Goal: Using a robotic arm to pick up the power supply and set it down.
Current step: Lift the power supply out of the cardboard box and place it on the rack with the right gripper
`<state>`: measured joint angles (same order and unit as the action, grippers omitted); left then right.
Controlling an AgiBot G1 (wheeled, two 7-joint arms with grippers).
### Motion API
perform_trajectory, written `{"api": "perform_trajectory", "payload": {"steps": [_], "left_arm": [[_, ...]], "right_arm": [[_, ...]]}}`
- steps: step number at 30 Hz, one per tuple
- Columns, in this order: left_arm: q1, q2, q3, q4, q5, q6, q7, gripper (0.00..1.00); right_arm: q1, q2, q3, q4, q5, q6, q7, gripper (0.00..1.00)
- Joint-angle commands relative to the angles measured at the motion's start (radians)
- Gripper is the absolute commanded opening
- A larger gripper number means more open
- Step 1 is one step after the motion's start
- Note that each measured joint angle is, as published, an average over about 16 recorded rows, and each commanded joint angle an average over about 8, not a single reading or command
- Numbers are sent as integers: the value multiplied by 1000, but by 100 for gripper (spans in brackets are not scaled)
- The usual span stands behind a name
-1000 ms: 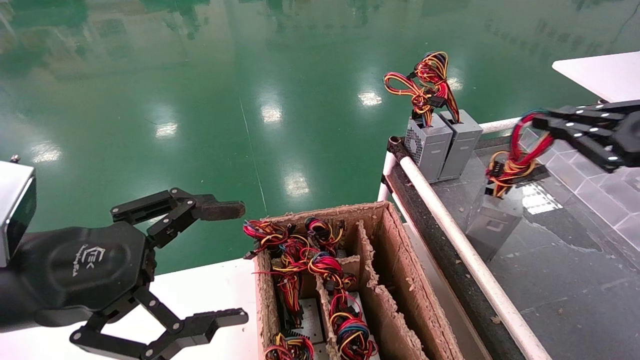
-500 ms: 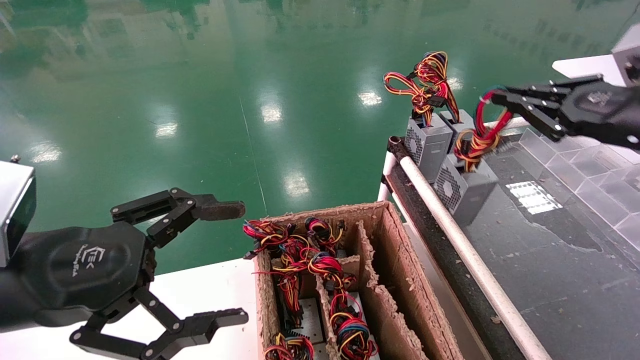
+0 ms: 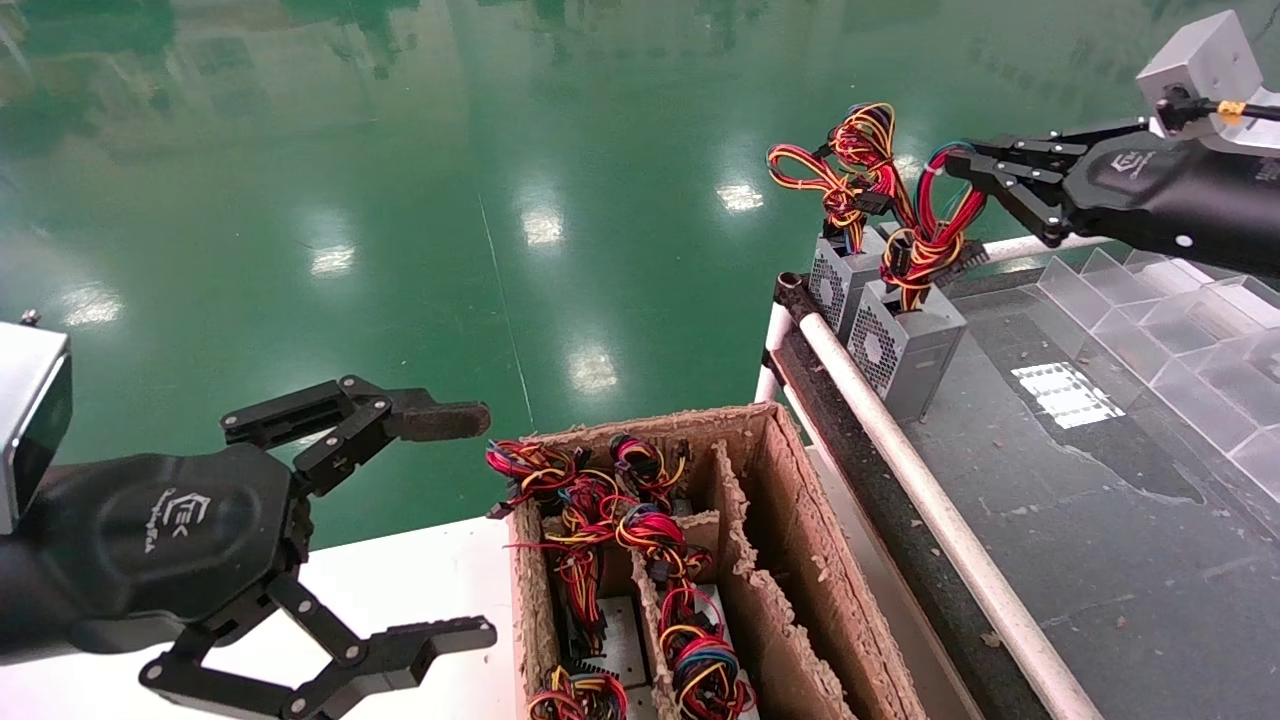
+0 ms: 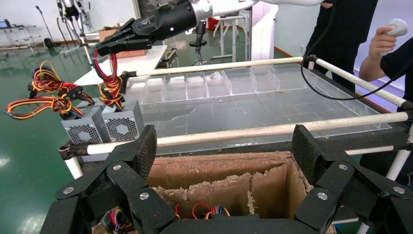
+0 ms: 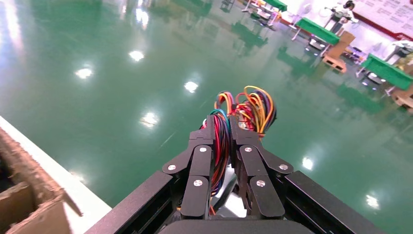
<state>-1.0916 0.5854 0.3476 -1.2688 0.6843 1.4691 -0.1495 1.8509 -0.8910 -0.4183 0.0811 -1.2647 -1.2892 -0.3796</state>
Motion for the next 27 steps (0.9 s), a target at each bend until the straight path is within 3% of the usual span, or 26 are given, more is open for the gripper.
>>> {"api": "perform_trajectory", "payload": {"steps": [1, 19, 27], "left_arm": [[0, 0, 0, 0, 0, 0, 0, 100], [0, 0, 0, 0, 0, 0, 0, 100], [0, 0, 0, 0, 0, 0, 0, 100]], "right_arm": [[4, -8, 0, -13, 0, 14, -13, 0], [12, -72, 8, -66, 8, 159, -70, 0], [11, -90, 7, -69, 6, 154, -74, 0]]}}
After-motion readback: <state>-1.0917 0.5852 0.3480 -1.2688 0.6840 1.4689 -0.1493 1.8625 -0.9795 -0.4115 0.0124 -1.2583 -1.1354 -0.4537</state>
